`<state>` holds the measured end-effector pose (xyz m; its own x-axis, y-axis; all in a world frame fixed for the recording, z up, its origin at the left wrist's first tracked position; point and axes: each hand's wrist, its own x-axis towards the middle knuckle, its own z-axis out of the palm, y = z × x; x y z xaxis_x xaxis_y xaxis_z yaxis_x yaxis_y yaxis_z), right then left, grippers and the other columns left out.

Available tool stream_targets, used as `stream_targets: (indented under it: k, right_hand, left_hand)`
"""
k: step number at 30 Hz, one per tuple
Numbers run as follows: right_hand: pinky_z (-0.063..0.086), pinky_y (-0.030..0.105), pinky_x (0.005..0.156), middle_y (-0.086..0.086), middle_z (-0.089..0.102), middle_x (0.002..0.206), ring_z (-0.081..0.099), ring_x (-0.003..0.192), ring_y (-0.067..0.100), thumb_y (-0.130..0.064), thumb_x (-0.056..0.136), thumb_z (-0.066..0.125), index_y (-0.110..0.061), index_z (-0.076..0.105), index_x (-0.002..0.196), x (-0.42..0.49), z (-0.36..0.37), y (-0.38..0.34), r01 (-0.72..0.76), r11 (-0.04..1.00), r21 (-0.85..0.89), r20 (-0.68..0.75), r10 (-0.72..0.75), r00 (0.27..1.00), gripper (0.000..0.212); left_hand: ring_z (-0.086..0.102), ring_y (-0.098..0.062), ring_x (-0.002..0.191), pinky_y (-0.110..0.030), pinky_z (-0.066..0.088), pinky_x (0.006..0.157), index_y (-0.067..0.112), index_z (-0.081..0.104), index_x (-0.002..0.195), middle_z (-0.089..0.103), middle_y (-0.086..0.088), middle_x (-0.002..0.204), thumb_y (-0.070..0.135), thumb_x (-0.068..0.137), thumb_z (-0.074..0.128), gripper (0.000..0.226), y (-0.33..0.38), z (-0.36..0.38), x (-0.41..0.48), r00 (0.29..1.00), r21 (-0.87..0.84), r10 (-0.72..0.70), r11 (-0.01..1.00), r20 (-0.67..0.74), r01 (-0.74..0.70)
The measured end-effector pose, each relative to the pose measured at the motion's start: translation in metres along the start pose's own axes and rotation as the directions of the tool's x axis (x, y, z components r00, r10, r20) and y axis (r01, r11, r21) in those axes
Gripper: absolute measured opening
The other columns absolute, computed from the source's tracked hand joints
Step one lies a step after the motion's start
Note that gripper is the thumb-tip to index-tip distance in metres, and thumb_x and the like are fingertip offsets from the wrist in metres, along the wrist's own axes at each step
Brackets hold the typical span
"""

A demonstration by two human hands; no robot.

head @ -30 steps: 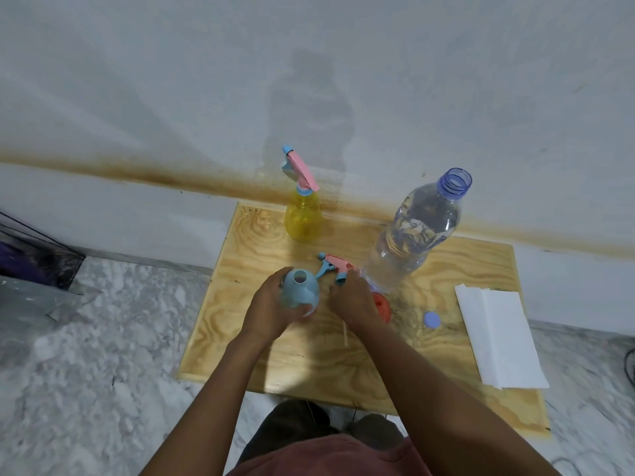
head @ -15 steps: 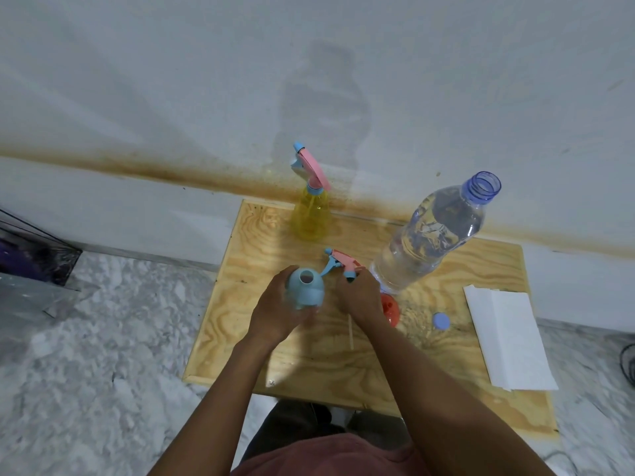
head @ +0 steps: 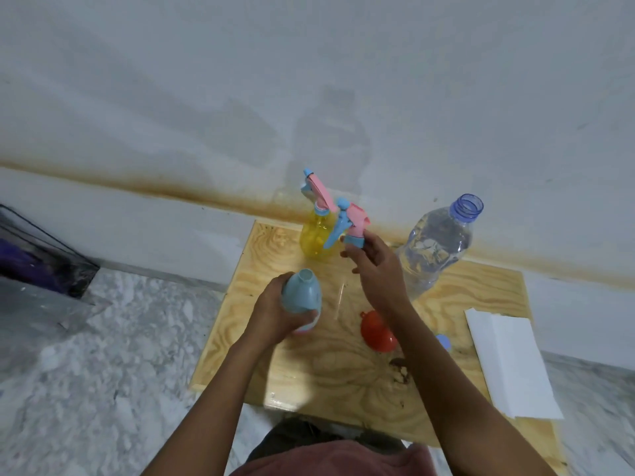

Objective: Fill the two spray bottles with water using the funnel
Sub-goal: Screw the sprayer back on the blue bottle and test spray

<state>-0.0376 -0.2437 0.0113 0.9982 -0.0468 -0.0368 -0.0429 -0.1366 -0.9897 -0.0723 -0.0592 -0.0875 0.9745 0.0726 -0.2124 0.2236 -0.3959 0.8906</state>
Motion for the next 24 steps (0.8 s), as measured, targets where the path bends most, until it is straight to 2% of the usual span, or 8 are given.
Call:
stream_targets:
  k: [3, 6, 8, 11, 13, 16, 21, 24]
  right_hand:
    - [0.052, 0.018, 0.073, 0.006, 0.074, 0.103, 0.069, 0.090, 0.007, -0.011, 0.096, 0.059, -0.016, 0.061, 0.118, 0.002, 0.002, -0.026, 0.103, 0.992, 0.069, -0.008, -0.103, 0.995, 0.023]
    - [0.054, 0.024, 0.084, 0.009, 0.071, 0.115, 0.068, 0.100, 0.008, -0.005, 0.096, 0.058, -0.005, 0.057, 0.123, 0.003, 0.006, -0.048, 0.168, 0.971, 0.170, -0.065, -0.159, 0.985, 0.026]
    - [0.053, 0.023, 0.086, 0.009, 0.069, 0.116, 0.067, 0.100, 0.004, -0.002, 0.097, 0.056, -0.004, 0.055, 0.123, 0.003, 0.009, -0.056, 0.205, 0.959, 0.195, -0.082, -0.193, 0.978, 0.026]
    - [0.051, 0.018, 0.082, 0.009, 0.068, 0.117, 0.065, 0.096, -0.003, -0.003, 0.098, 0.055, -0.002, 0.053, 0.126, 0.003, 0.014, -0.060, 0.216, 0.952, 0.218, -0.096, -0.200, 0.975, 0.028]
    - [0.051, 0.018, 0.084, 0.008, 0.068, 0.117, 0.064, 0.097, -0.002, -0.004, 0.098, 0.055, -0.006, 0.054, 0.125, 0.003, 0.014, -0.064, 0.217, 0.946, 0.241, -0.104, -0.197, 0.975, 0.027]
    - [0.051, 0.020, 0.087, 0.008, 0.069, 0.117, 0.065, 0.099, 0.000, -0.007, 0.098, 0.056, -0.009, 0.055, 0.121, 0.001, 0.014, -0.069, 0.217, 0.940, 0.262, -0.118, -0.192, 0.974, 0.023]
    - [0.051, 0.028, 0.094, -0.001, 0.073, 0.114, 0.067, 0.109, 0.009, -0.012, 0.097, 0.060, -0.020, 0.059, 0.116, -0.001, 0.019, -0.061, 0.145, 0.960, 0.240, 0.022, -0.155, 0.988, 0.021]
    - [0.050, 0.025, 0.088, -0.010, 0.075, 0.099, 0.069, 0.099, 0.005, -0.012, 0.095, 0.063, -0.028, 0.061, 0.109, -0.007, 0.024, -0.047, 0.094, 0.984, 0.149, 0.137, -0.115, 0.984, 0.022]
  left_hand:
    - [0.060, -0.008, 0.105, -0.020, 0.048, 0.081, 0.037, 0.055, 0.118, 0.061, 0.010, 0.119, 0.050, 0.044, 0.084, 0.081, 0.006, -0.007, -0.004, 0.999, -0.054, 0.037, 0.998, -0.021, -0.038]
    - [0.060, -0.008, 0.106, -0.029, 0.053, 0.083, 0.037, 0.055, 0.120, 0.059, 0.011, 0.120, 0.049, 0.046, 0.084, 0.081, 0.012, -0.015, -0.008, 0.998, -0.045, 0.062, 0.997, -0.029, -0.064]
    - [0.059, -0.010, 0.106, -0.033, 0.055, 0.084, 0.036, 0.054, 0.123, 0.058, 0.010, 0.120, 0.049, 0.047, 0.084, 0.083, 0.018, -0.019, -0.010, 0.997, -0.019, 0.066, 0.998, -0.040, -0.067]
    - [0.059, -0.012, 0.104, -0.032, 0.054, 0.082, 0.032, 0.054, 0.125, 0.056, 0.008, 0.117, 0.044, 0.050, 0.085, 0.082, 0.025, -0.025, -0.014, 0.994, 0.027, 0.093, 0.995, -0.050, -0.092]
    - [0.058, -0.012, 0.104, -0.030, 0.053, 0.082, 0.031, 0.054, 0.125, 0.056, 0.006, 0.117, 0.044, 0.050, 0.084, 0.083, 0.027, -0.029, -0.017, 0.993, 0.039, 0.106, 0.994, -0.055, -0.104]
    - [0.058, -0.014, 0.105, -0.034, 0.056, 0.083, 0.029, 0.053, 0.128, 0.055, 0.005, 0.117, 0.053, 0.046, 0.081, 0.089, 0.030, -0.032, -0.022, 0.992, 0.057, 0.112, 0.992, -0.059, -0.108]
    - [0.058, -0.011, 0.104, -0.027, 0.055, 0.079, 0.030, 0.055, 0.128, 0.055, 0.006, 0.115, 0.053, 0.047, 0.082, 0.088, 0.040, -0.033, -0.027, 0.989, 0.040, 0.134, 0.991, -0.059, -0.131]
    - [0.059, -0.007, 0.102, -0.025, 0.053, 0.078, 0.031, 0.057, 0.126, 0.057, 0.008, 0.112, 0.054, 0.050, 0.084, 0.084, 0.051, -0.033, -0.030, 0.986, 0.010, 0.152, 0.988, -0.065, -0.152]
